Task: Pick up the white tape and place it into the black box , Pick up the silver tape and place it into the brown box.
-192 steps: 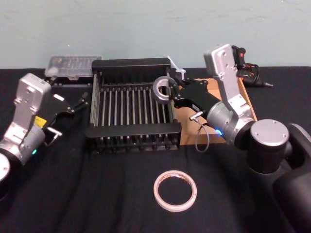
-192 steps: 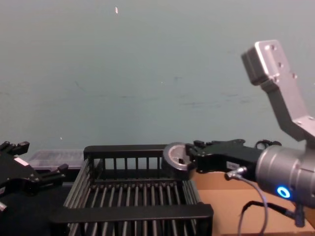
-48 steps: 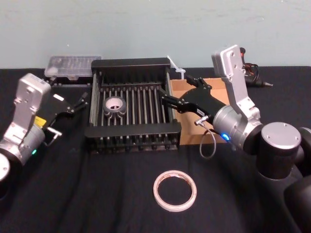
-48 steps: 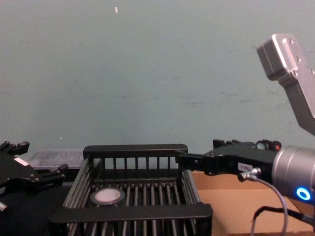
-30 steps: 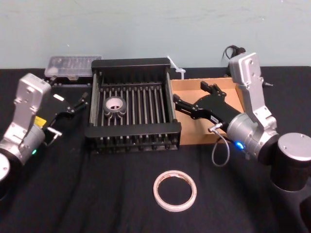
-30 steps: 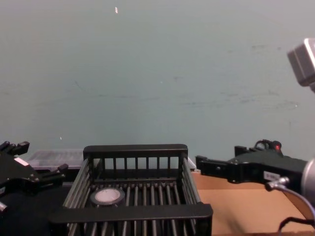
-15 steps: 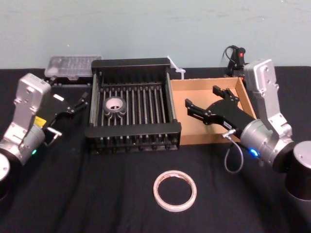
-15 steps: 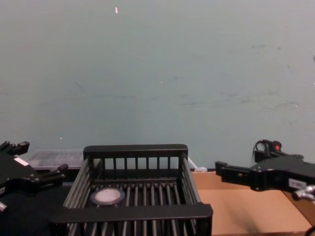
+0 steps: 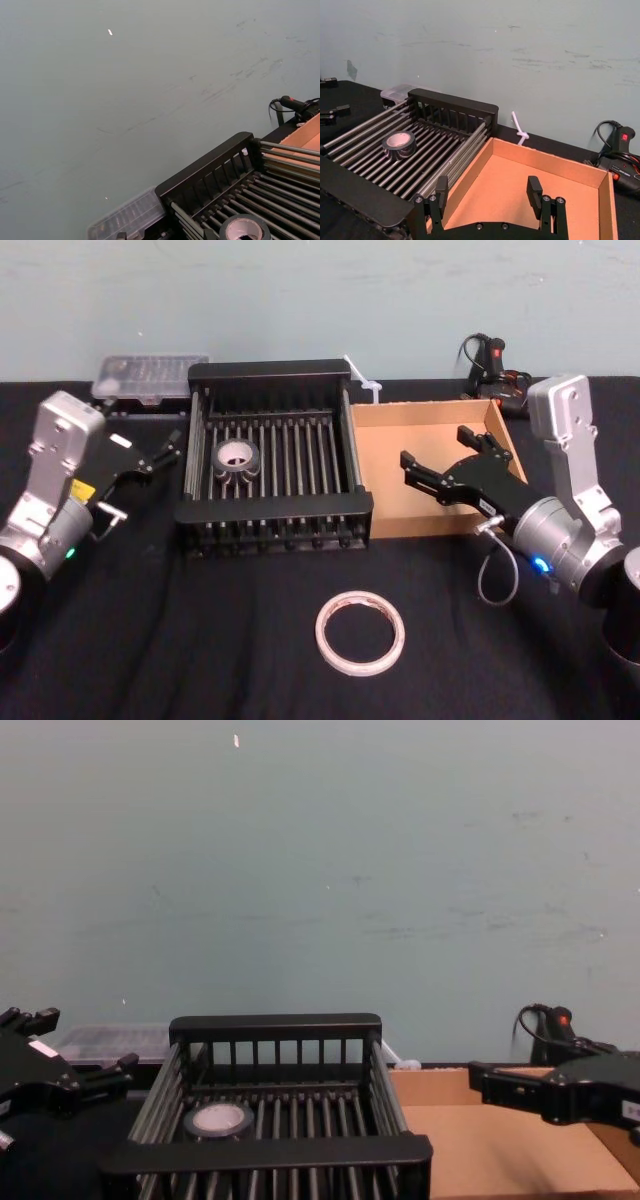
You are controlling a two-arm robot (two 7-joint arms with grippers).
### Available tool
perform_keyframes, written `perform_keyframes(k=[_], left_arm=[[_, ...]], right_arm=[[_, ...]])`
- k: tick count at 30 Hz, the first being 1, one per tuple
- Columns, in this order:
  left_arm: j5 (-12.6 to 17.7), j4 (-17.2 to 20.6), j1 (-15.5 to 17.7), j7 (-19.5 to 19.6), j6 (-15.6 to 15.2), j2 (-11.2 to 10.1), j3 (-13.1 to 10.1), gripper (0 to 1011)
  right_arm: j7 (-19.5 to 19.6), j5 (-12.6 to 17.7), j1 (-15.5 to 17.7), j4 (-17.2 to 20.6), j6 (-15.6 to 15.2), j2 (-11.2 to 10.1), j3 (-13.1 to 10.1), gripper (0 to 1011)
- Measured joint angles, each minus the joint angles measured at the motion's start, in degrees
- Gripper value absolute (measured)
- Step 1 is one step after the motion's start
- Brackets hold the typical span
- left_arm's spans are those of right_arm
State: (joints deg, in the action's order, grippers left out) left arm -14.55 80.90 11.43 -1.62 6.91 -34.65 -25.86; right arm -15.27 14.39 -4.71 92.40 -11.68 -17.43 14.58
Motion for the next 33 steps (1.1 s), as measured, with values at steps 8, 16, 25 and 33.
perform_keyframes(k=[8, 16, 25, 33], left_arm=[[0.0, 0.0, 0.0, 0.0, 0.0, 0.0, 0.0, 1001], [0.0, 0.0, 0.0, 0.0, 0.0, 0.0, 0.0, 1001], [0.0, 0.0, 0.0, 0.0, 0.0, 0.0, 0.0, 1001], [0.0, 0.0, 0.0, 0.0, 0.0, 0.0, 0.0, 1001]], right_arm=[[0.2, 0.0, -0.2, -0.4, 0.5, 0.1, 0.0, 1002], [0.1, -0.1, -0.2, -0.3, 0.4, 0.1, 0.0, 1002], [0.1, -0.1, -0.1, -0.3, 0.3, 0.1, 0.0, 1002], [0.1, -0.1, -0.1, -0.3, 0.2, 0.1, 0.0, 1003]])
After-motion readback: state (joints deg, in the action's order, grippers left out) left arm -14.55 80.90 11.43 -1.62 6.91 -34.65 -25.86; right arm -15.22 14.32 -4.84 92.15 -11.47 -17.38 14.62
